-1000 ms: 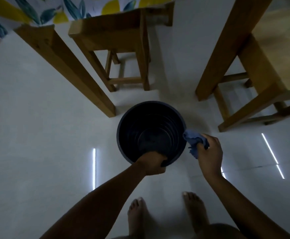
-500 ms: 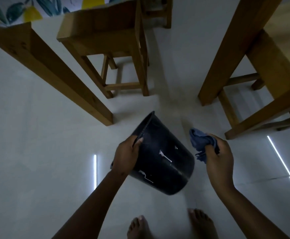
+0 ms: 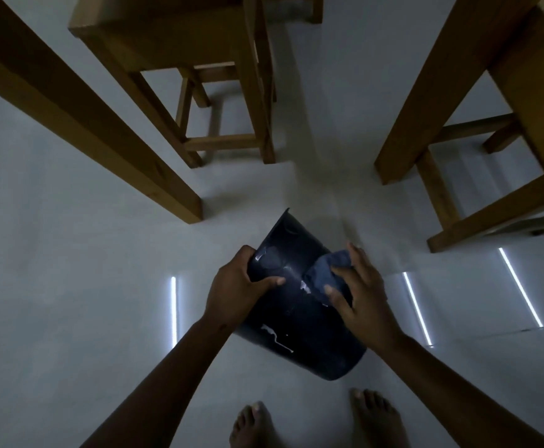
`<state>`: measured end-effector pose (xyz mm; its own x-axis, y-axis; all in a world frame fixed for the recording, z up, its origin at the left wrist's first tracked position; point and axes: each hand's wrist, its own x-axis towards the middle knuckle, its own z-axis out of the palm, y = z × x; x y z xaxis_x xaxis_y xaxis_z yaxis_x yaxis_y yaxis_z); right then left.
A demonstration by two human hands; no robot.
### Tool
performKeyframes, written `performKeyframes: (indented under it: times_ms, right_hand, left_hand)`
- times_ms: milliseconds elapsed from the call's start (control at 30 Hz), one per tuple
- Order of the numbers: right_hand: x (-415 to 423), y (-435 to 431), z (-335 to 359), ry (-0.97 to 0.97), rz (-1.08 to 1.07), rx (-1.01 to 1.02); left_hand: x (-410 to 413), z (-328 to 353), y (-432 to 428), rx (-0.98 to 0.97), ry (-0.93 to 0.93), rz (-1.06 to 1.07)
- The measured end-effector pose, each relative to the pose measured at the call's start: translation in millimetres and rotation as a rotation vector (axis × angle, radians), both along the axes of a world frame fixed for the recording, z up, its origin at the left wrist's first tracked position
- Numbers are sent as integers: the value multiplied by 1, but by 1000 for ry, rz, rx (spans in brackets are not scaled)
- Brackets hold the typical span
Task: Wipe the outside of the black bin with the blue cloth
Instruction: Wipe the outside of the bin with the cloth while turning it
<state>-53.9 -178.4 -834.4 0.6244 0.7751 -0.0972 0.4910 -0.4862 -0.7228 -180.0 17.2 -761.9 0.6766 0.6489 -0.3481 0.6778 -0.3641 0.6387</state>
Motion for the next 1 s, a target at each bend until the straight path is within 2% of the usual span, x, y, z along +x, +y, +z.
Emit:
performKeyframes:
  times_ms: [67,133,267,333,400,533,600,667,767,833,933,1000]
  right_hand:
    - [9,13,-8,123,1,-29]
    - [8,22,-12,133,-26,-48]
    - [-27,15,-5,-176,64,-145]
    - [-37,15,-3,-263,146,-158]
    - [-23,26,-4,-287,156,-162]
    - [16,50,-11,-40,-18,-227]
    - [6,42,-10,-124,-44,-282]
    - [-21,27,0,-262,50,-293]
    - [-45,24,7,-325,193,-247]
    - [-29,40,6,-356,200,-219]
    - [10,58,-4,-133,108,-250]
    - [16,52,-10,-91,46,-275]
  left_hand:
    - [3,-4,-1,26,-19,5]
    - [6,-8,0,56,-27,14]
    - [10,-12,3,65,-13,14]
    - [12,-14,3,65,-10,23]
    - [13,-17,4,37,-10,49]
    - [8,-22,6,57,-8,49]
    - [7,-23,7,54,5,54]
    - [9,-23,8,54,27,48]
    - [12,-23,10,47,28,26]
    - [13,-23,11,25,32,19]
    - [15,-23,12,-3,41,17]
    - [15,-23,12,-8,42,31]
